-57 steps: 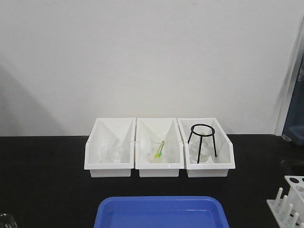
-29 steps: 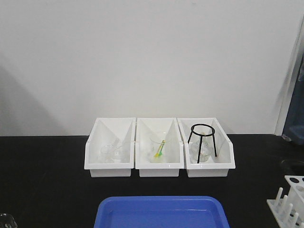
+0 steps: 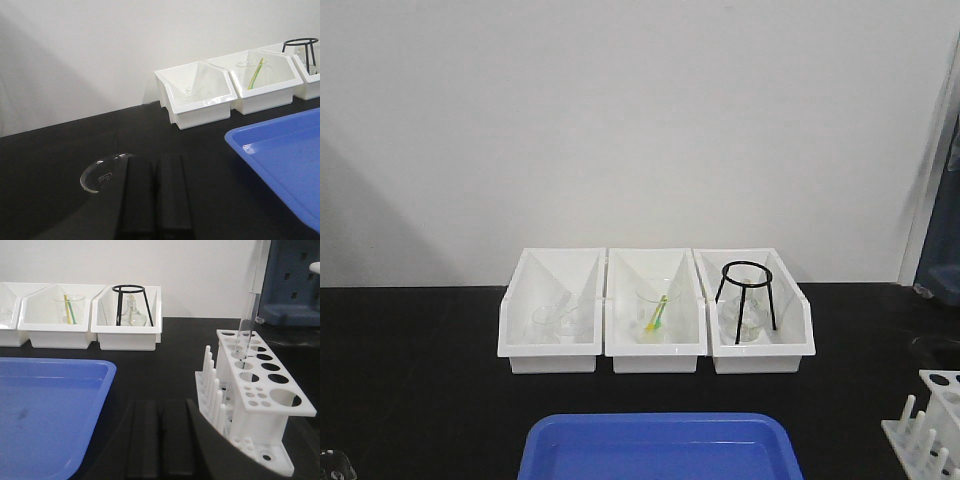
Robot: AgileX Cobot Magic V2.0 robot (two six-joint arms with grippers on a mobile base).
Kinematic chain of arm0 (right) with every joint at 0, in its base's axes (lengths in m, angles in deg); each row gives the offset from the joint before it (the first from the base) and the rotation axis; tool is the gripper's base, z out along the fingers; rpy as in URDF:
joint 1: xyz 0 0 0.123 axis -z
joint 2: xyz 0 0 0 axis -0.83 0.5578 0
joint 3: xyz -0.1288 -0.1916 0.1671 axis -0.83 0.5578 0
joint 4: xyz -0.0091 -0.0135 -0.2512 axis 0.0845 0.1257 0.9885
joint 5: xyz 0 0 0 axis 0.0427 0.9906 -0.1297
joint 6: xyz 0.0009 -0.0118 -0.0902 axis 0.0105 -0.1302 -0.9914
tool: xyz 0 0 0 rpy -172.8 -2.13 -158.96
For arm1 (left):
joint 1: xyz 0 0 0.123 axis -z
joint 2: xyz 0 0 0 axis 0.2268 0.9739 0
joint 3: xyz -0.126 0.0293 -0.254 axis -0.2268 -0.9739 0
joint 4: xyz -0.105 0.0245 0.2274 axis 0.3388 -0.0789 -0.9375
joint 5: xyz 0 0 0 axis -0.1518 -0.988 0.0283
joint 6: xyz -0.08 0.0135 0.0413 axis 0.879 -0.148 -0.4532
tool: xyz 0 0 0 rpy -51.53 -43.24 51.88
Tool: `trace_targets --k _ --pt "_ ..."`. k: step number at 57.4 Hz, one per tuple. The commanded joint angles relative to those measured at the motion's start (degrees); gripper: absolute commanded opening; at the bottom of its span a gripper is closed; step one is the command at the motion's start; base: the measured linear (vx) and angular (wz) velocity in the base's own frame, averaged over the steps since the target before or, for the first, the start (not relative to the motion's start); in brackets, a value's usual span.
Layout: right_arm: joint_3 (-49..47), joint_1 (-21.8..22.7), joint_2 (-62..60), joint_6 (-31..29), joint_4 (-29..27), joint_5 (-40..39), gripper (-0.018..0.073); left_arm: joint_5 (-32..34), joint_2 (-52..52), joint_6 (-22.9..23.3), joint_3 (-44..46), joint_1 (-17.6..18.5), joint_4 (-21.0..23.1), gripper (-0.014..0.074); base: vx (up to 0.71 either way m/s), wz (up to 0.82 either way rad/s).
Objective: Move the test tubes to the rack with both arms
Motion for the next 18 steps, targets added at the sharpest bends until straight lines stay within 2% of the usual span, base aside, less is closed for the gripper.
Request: trace_targets --k 1,18 --pt "0.60 0.40 -0.40 -0.27 0.24 -4.51 -0.0007 4.68 -1.15 0.10 -1.53 -0.09 0.35 -0.0020 0.00 0.00" --pt "0.60 0.40 -0.40 -0.27 0.24 -4.51 -0.0007 4.68 -1.15 0.10 -1.53 -0.09 0.35 -0.0020 0.00 0.00"
